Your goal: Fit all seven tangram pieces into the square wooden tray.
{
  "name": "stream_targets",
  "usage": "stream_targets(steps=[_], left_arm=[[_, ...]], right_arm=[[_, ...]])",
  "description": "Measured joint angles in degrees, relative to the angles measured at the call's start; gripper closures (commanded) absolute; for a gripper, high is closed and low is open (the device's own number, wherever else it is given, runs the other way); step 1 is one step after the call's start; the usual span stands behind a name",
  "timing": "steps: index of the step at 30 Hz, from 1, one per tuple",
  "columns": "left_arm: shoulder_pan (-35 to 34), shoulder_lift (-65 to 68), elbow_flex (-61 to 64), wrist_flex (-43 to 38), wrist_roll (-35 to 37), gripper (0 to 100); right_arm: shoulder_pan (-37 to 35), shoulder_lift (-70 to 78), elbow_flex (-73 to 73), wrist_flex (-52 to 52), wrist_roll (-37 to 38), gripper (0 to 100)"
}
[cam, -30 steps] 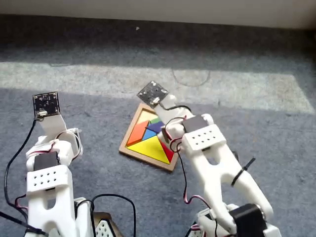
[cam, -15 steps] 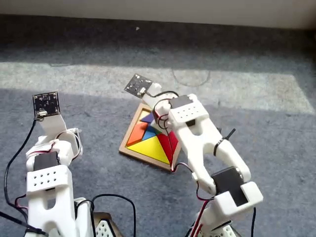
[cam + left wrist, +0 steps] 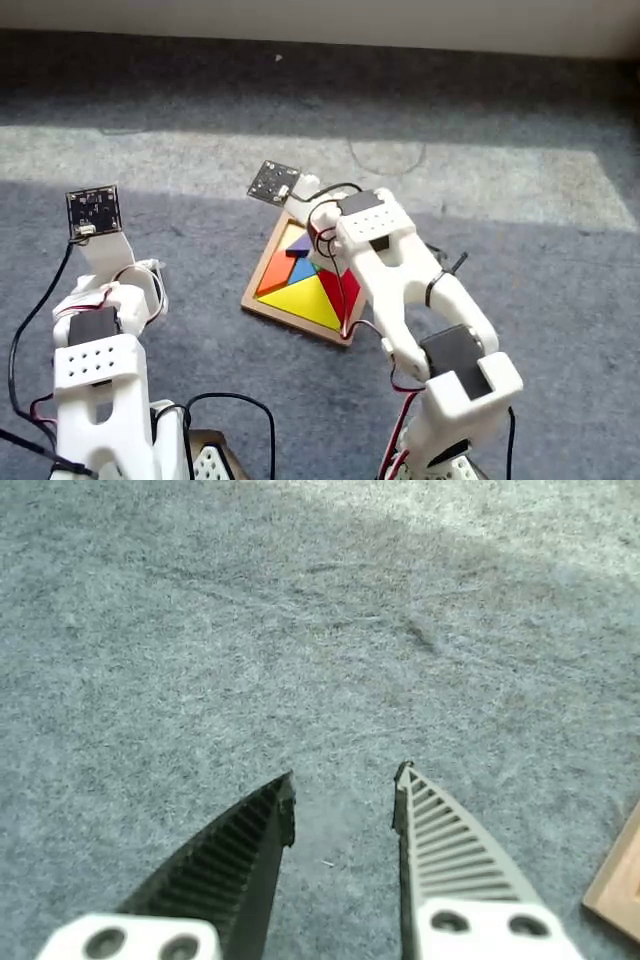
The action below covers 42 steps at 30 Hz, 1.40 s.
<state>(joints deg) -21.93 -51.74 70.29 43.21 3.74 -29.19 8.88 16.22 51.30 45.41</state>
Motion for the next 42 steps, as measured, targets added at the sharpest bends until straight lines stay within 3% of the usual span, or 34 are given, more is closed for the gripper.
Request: stream_targets(steps=[4,10,18,25,34,42], left_arm=[[0.00,0.00,0.00,0.00,0.00,82],[0.00,0.00,0.00,0.00,0.00,82],[0.00,0.00,0.00,0.00,0.00,82],[0.00,0.00,0.00,0.00,0.00,82],[0.00,0.00,0.00,0.00,0.00,82],[3.60,0.00,0.18,0.00,0.00,82]], right_arm=[[-1.67,-8.09,0.00,4.04,-1.67,81.8],[-1.93,-19.69,0.00,12.31,-10.37,97.1],[3.60,-26.90,0.53,20.22,-22.51,98.1],[6.59,-38.86,12.40,20.57,-24.88,98.3],[13.98,-61.54,38.77,4.40,-25.67,98.3],[17.05,-69.10,53.71,-7.38,-36.92,98.3]])
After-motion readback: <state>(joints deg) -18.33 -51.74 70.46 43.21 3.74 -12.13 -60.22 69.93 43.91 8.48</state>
